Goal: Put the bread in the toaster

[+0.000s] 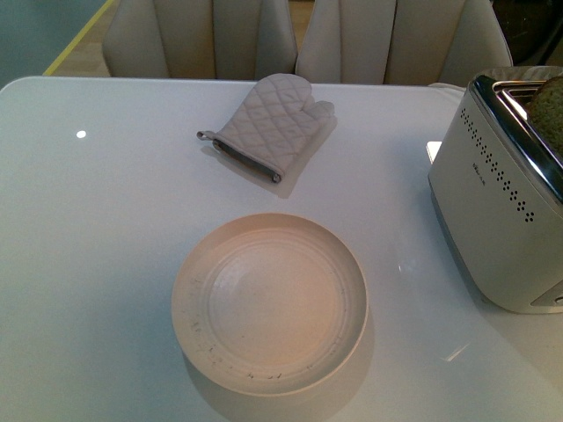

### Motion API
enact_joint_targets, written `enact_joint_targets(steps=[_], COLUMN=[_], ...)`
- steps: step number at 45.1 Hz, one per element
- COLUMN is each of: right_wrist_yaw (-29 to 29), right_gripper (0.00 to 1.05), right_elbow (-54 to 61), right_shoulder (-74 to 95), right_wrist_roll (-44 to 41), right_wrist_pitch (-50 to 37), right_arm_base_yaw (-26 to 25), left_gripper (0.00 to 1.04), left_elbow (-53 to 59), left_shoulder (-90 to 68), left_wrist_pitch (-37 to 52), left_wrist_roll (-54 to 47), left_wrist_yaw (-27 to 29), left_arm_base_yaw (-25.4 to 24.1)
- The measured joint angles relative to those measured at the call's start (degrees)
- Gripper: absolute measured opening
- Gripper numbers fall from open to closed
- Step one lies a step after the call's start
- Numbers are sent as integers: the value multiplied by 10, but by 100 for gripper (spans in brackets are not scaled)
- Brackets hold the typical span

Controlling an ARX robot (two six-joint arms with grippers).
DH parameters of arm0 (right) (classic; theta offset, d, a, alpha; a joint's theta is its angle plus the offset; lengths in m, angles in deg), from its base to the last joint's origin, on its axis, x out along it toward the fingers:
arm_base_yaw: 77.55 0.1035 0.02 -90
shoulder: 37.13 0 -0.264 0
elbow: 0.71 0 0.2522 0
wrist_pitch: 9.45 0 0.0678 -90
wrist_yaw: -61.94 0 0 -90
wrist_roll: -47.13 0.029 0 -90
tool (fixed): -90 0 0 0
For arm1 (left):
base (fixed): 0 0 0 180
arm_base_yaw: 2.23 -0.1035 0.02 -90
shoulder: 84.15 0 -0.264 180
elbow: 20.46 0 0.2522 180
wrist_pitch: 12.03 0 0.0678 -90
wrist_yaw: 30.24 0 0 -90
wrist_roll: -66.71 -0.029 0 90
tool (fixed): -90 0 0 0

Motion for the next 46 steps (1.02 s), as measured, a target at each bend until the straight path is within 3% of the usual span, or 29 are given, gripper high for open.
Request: enact_joint_targets(steps=[3, 7, 16, 46], right_wrist_yaw=[0, 0, 0, 0], right_gripper=[50, 71, 97, 96], right_elbow=[0, 0, 0, 0], right_shoulder=[0, 0, 0, 0], right_wrist_roll=[0, 0, 0, 0], right_wrist_pitch=[0, 0, 0, 0], right_arm_base_yaw=[0, 0, 0, 0], left_gripper=[98, 98, 98, 98], left_elbow=[0, 0, 0, 0], left_shoulder=[0, 0, 0, 0], left_wrist_pitch=[0, 0, 0, 0], left_wrist_roll=[0, 0, 0, 0], left_wrist_yaw=[0, 0, 0, 0], left_arm_base_yaw=[0, 0, 0, 0])
